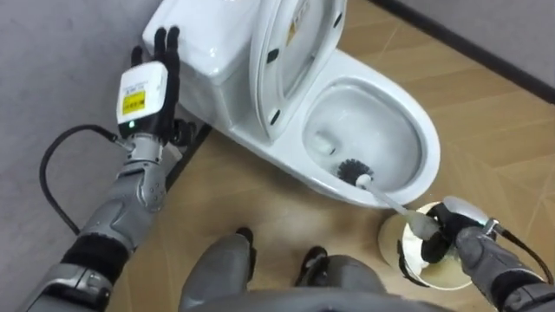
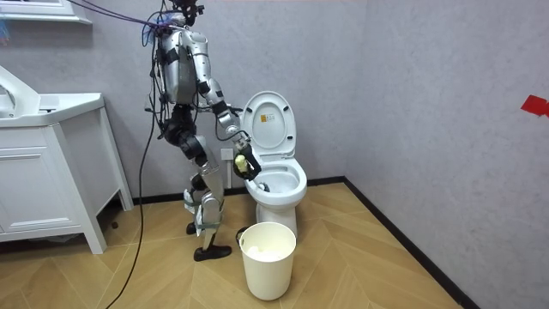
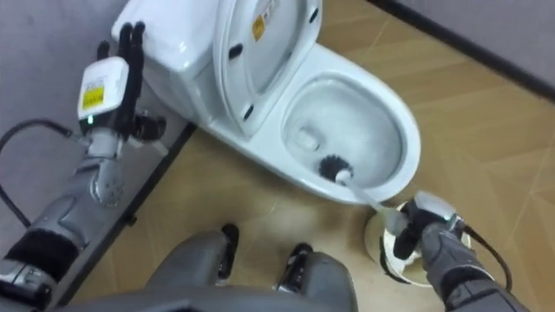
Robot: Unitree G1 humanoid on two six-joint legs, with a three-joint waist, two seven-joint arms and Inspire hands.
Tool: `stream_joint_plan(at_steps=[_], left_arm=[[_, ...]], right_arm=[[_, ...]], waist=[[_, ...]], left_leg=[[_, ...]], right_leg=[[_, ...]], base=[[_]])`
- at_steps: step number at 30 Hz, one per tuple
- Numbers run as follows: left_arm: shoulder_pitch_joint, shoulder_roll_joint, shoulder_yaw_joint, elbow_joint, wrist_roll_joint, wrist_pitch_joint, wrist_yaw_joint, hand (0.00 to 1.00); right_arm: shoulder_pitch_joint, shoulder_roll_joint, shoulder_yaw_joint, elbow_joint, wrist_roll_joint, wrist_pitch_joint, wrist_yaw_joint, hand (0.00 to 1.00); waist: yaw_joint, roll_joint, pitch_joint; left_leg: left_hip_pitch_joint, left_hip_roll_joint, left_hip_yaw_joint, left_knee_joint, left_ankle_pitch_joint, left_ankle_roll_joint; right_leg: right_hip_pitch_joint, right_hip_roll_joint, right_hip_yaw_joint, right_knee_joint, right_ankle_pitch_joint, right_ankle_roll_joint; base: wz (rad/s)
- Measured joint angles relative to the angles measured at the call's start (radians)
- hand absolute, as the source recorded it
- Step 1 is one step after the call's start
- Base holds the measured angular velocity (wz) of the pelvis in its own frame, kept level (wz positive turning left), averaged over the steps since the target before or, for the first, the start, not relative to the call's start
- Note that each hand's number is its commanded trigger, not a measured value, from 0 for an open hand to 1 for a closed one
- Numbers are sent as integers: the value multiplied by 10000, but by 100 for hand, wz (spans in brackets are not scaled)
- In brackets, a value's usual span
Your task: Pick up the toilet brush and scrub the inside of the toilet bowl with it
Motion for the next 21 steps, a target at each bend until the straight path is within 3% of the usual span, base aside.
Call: stream_joint_plan(at_steps=[2, 7, 11, 14, 21], left_arm=[[931, -11, 250, -649, 216, 28, -289, 0], [1855, -101, 342, -1625, 380, 35, -498, 0], [2459, -232, 709, -1653, 396, 44, -834, 0], [2930, -231, 1020, -1939, 380, 52, -1106, 0], [3259, -459, 1117, -2010, 378, -147, -1233, 0]], right_arm=[[563, 179, -527, -185, -2, 8, 27, 100], [1177, 233, -859, -287, 200, -58, 166, 100], [1525, 348, -1155, -278, 212, -46, 356, 100], [1662, 572, -1390, -278, 206, -31, 376, 100], [1795, 667, -1479, -322, 15, -40, 508, 100]], waist=[[-57, -31, -48], [-173, 53, -131], [-246, 195, -182], [-291, 232, -147], [-228, 384, -86]], left_leg=[[735, 100, 123, -453, -7, -6], [1701, 176, 264, -1039, -19, -21], [2586, 256, 307, -1519, -69, -89], [2956, 329, 307, -1655, -111, -158], [3343, 354, 305, -1746, -126, -181]], right_leg=[[701, 169, 90, -561, 96, 51], [1572, 287, 165, -1036, 136, 78], [2325, 432, 228, -1564, 118, 86], [2678, 511, 213, -1704, 55, 38], [2970, 555, 343, -1682, -109, 3]], base=[[-16], [-9], [-6], [-2], [-4]])
